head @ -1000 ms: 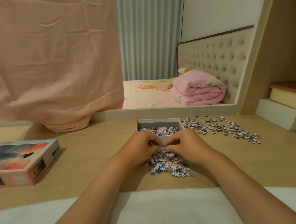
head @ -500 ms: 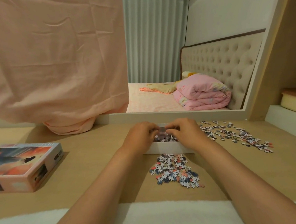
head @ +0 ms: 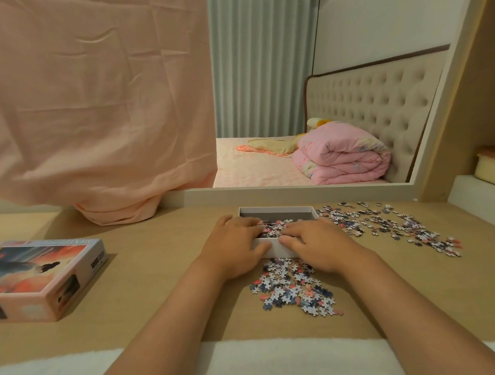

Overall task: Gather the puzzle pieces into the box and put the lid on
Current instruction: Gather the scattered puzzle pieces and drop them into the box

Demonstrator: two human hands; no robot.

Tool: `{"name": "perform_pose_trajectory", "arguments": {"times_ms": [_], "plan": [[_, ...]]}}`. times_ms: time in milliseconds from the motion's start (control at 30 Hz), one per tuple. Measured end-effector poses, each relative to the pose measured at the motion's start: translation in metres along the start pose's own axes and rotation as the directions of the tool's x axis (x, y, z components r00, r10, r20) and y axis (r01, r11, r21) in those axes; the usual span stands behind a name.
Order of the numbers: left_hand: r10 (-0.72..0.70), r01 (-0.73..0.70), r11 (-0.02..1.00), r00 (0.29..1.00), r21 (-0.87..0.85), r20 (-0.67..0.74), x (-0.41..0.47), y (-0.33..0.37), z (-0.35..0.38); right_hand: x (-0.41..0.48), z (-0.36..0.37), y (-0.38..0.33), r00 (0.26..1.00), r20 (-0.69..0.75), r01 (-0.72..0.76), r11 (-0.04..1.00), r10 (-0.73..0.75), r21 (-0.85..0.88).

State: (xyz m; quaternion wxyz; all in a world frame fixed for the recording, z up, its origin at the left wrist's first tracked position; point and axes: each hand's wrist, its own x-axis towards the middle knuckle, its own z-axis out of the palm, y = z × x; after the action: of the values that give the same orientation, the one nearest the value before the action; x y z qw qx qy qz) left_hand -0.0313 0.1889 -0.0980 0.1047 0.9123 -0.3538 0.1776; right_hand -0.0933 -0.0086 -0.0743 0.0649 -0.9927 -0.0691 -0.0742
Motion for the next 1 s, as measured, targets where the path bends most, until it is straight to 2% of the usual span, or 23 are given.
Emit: {"name": "perform_pose_trajectory", "arguments": {"times_ms": [67, 167, 367, 433, 633, 700, 767, 833, 900, 1000], "plan": [[-0.016, 0.015, 1.000, 1.000, -0.020, -0.026, -0.002, -0.003, 0.000, 0.001, 0.000, 0.001, 0.999, 0.015, -0.038, 0.999, 0.038, -0.006], [0.042, -0.045, 0.997, 0.997, -0.068, -0.058, -0.002, 0.002, -0.001, -0.001, 0.002, 0.001, 1.000, -0.029, 0.001, 0.999, 0.000, 0.040], [0.040, -0.038, 0.999, 0.999, -0.038, 0.037, 0.000, 0.007, 0.001, -0.005, -0.002, -0.005, 0.999, -0.026, 0.035, 0.998, -0.034, 0.045], [0.033, -0.031, 0.998, 0.999, -0.049, 0.039, -0.002, 0.008, 0.001, -0.005, -0.002, -0.001, 0.999, -0.049, 0.025, 0.992, -0.020, 0.120], [0.056, -0.078, 0.990, 0.982, -0.119, -0.180, -0.008, 0.016, -0.016, -0.005, -0.018, -0.001, 0.977, -0.210, 0.081, 0.958, -0.022, 0.275], [0.032, -0.060, 0.988, 0.981, -0.143, -0.191, -0.011, 0.023, -0.024, -0.010, -0.026, -0.008, 0.975, -0.221, 0.096, 0.954, -0.032, 0.285], [-0.012, -0.006, 0.984, 0.995, -0.179, -0.099, -0.014, 0.029, -0.028, -0.018, -0.031, -0.014, 0.986, -0.162, 0.092, 0.955, -0.047, 0.281], [0.000, 0.008, 0.988, 0.999, -0.156, 0.052, -0.017, 0.031, -0.028, -0.026, -0.030, -0.018, 0.998, -0.030, 0.068, 0.963, -0.063, 0.260], [0.019, 0.003, 0.994, 0.981, -0.114, 0.195, -0.019, 0.033, -0.025, -0.034, -0.026, -0.019, 0.990, 0.126, 0.040, 0.974, -0.069, 0.223], [0.035, -0.001, 0.994, 0.951, -0.108, 0.306, -0.020, 0.034, -0.023, -0.043, -0.022, -0.021, 0.958, 0.282, 0.012, 0.987, -0.057, 0.161]]}}
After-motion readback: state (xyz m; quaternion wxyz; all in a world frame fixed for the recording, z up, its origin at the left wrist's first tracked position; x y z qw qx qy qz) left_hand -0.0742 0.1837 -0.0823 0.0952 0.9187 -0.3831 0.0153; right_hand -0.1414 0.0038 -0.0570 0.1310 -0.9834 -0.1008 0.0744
